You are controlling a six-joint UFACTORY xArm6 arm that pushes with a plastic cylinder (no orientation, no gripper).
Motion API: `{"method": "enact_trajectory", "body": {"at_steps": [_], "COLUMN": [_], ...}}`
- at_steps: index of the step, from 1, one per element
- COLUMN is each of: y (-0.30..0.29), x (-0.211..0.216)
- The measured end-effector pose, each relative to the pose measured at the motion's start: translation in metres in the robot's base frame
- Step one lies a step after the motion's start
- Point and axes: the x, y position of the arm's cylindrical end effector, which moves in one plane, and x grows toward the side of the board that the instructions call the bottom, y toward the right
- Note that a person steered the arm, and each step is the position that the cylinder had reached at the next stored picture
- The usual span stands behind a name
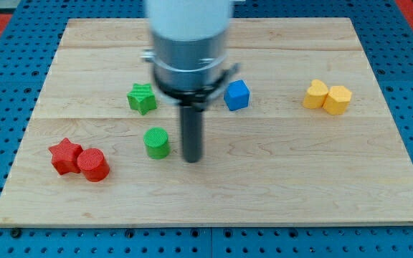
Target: Push the green circle into the green star
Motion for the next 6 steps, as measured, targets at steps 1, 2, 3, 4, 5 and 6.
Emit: {"method": "enact_trajectory", "body": {"at_steps": [1, 2, 3, 4, 5, 6], "y": [-0.031, -0.049, -0.064, -0.057, -0.057, -0.055], "x": [0.0, 0.003, -0.03, -0.078, -0.11, -0.141]}}
